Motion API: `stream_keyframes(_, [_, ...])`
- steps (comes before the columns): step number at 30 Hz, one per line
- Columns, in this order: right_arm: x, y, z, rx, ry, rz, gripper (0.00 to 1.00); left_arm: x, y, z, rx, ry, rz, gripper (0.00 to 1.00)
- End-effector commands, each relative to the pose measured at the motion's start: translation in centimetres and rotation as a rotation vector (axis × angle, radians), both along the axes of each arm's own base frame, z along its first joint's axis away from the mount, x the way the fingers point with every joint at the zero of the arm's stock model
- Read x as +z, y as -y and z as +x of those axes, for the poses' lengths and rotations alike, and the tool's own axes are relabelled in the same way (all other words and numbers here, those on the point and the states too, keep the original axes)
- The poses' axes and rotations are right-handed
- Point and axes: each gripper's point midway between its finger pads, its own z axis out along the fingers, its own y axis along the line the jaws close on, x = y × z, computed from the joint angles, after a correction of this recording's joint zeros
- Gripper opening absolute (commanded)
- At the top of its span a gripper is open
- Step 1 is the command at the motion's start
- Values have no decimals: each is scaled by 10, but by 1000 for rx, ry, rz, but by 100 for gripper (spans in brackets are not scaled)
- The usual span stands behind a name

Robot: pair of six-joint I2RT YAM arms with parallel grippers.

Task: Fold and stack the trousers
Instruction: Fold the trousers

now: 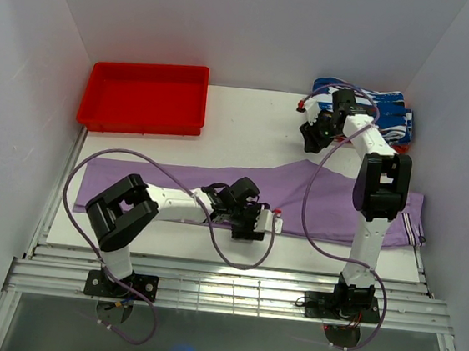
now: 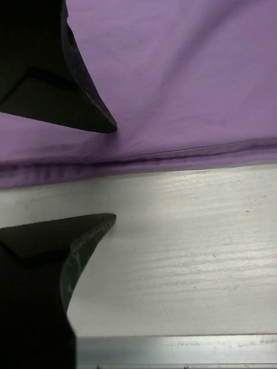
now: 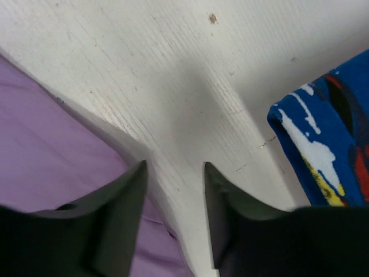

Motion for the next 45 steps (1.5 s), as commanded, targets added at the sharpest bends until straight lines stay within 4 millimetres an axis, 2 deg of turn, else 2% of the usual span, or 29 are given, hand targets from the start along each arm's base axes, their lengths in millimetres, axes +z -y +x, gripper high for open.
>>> stream_keyframes(1, [46, -4, 3, -19, 50, 22, 55, 14, -21, -16, 163, -130, 70, 74])
stream_keyframes(2, [66, -5, 2, -29, 87, 34, 70, 36, -14, -9, 197, -125, 31, 80])
stream_keyframes(4, [88, -8, -3, -47, 110, 57, 79, 78, -25, 9, 309, -150, -30, 95])
stream_keyframes(5, [108, -8, -6, -55, 140, 67, 83, 103, -27, 19, 399, -194, -88, 98])
stream_keyframes(6, [117, -8, -9, -65, 145, 73, 89, 133, -57, 49, 533, -208, -160, 98])
stream_keyframes(8, [133, -8, -21, -79, 146, 85, 98, 169, -87, 69, 679, -337, -281, 98])
stream_keyframes(9, [135, -9, -27, -78, 137, 97, 90, 191, -131, 96, 808, -346, -347, 98])
stream_keyframes(10, [138, -10, -33, -77, 132, 108, 90, 198, -151, 104, 865, -360, -369, 98])
stream_keyframes(11, [148, -11, -42, -70, 148, 124, 90, 204, -168, 109, 922, -352, -375, 98])
stream_keyframes(12, [139, -14, -50, -72, 118, 149, 90, 206, -205, 119, 1002, -332, -373, 98])
stream_keyframes(13, [140, -14, -53, -91, 120, 168, 90, 222, -225, 116, 1025, -284, -415, 98])
stream_keyframes(14, [150, -17, -59, -130, 119, 209, 90, 226, -242, 116, 1060, -264, -440, 98])
stream_keyframes(15, [145, -18, -65, -132, 98, 222, 90, 225, -281, 121, 1176, -238, -458, 98])
stream_keyframes(16, [145, -19, -70, -134, 87, 235, 90, 220, -301, 119, 1237, -240, -454, 98])
stream_keyframes(17, [148, -22, -75, -142, 72, 255, 90, 212, -319, 119, 1299, -251, -430, 92])
stream_keyframes(18, [146, -23, -80, -134, 56, 262, 90, 198, -350, 113, 1388, -283, -394, 87])
stream_keyframes(20, [134, -28, -101, -101, -48, 282, 90, 169, -380, 108, 1502, -369, -352, 81])
stream_keyframes(21, [128, -30, -108, -93, -92, 286, 90, 161, -410, 103, 1589, -396, -365, 81])
stream_keyframes(22, [114, -31, -125, -86, -192, 286, 90, 145, -423, 100, 1621, -454, -350, 81])
stream_keyframes(24, [102, -30, -138, -82, -268, 272, 90, 126, -454, 91, 1724, -514, -355, 81])
stream_keyframes(26, [91, -27, -150, -86, -306, 257, 90, 102, -471, 86, 1774, -596, -332, 80])
stream_keyframes(28, [87, -25, -157, -81, -301, 253, 90, 93, -492, 82, 1821, -614, -345, 80])
stream_keyframes(29, [86, -25, -155, -87, -285, 250, 90, 90, -499, 83, 1831, -608, -356, 80])
stream_keyframes(30, [86, -24, -155, -89, -281, 248, 90, 80, -509, 82, 1866, -618, -329, 78])
stream_keyframes(35, [82, -22, -158, -99, -294, 238, 90, 47, -535, 86, 1923, -571, -237, 70])
stream_keyframes(37, [83, -22, -159, -101, -293, 239, 90, 32, -539, 81, 1929, -567, -203, 69])
stream_keyframes(40, [79, -19, -161, -107, -293, 219, 90, 18, -551, 81, 1950, -530, -168, 67])
stream_keyframes(45, [76, -17, -169, -101, -305, 208, 90, 14, -563, 86, 1943, -477, -154, 66])
